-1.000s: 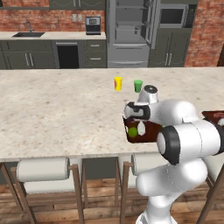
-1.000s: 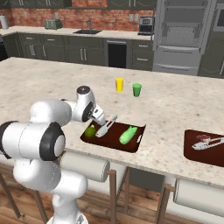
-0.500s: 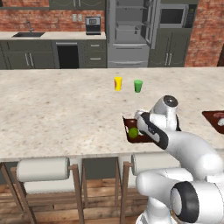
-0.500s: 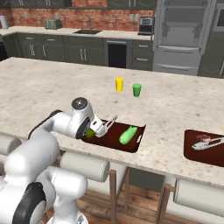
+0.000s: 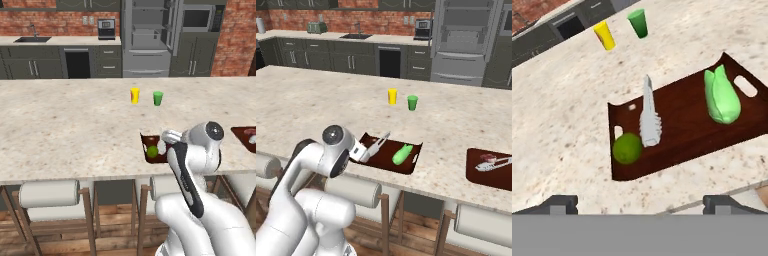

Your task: Gather the lime and corn from the fridge and place them on a tray on the dining counter. Then gather the steaks from the fridge and place them on the other tray.

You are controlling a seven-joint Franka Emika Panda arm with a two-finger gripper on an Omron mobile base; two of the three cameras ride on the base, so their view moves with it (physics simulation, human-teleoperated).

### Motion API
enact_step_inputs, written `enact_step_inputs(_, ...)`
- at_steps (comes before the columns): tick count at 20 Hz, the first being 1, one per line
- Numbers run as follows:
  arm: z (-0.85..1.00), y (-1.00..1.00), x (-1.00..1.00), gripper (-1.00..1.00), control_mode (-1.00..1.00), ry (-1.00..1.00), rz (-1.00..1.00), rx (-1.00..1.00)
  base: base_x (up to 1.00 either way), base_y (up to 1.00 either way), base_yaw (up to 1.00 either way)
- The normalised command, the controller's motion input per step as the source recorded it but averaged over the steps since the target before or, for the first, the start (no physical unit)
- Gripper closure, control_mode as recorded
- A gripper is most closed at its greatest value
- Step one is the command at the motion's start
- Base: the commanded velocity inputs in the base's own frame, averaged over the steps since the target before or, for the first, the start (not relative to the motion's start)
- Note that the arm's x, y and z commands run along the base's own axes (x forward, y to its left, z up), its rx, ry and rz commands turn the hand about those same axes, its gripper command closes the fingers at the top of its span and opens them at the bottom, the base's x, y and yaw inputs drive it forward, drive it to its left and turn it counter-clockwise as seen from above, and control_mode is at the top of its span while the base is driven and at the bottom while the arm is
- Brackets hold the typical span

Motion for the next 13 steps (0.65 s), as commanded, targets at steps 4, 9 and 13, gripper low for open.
enact_step_inputs(4,0.68,0.06,-0.68,-1.00,-1.00,-0.03,0.00,-0.01,0.00,0.00,0.00)
enact_step_inputs(9,0.69,0.16,-0.63,-1.00,-1.00,0.00,0.00,-0.02,0.00,0.00,0.00)
enact_step_inputs(13,0.23,0.24,-0.64,-1.00,-1.00,0.00,0.00,-0.01,0.00,0.00,0.00)
